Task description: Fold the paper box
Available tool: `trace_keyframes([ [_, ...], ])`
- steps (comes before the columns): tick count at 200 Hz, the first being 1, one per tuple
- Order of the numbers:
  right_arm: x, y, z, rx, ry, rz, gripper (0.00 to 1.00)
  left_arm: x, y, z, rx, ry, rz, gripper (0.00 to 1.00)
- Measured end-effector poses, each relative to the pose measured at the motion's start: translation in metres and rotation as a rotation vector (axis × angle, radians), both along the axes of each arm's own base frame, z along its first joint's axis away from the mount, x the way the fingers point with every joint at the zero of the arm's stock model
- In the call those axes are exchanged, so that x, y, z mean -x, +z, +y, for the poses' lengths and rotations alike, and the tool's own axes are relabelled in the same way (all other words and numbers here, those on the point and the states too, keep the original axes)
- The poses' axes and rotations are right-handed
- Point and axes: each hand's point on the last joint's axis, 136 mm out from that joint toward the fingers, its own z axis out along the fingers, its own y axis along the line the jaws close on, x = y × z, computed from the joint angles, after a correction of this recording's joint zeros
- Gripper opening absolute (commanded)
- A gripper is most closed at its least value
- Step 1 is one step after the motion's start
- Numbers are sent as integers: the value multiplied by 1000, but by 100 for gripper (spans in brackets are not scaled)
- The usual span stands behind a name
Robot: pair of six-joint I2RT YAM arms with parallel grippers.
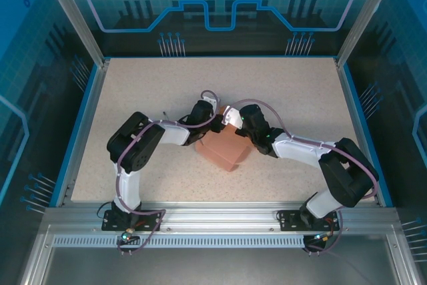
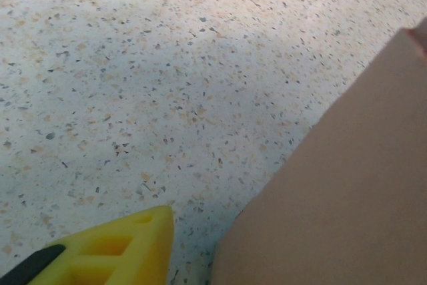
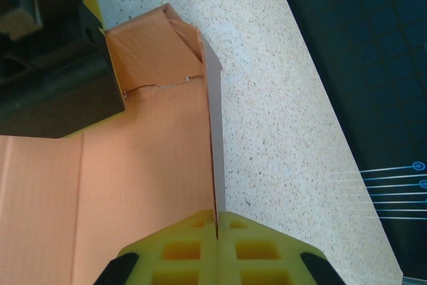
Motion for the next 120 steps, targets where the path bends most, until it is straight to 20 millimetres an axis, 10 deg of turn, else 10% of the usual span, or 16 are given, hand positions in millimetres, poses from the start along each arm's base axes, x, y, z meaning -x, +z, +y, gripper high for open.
trace_keyframes([
  [120, 0, -3, -5, 18, -19, 3, 0, 11, 13, 0, 46, -54, -10, 52],
])
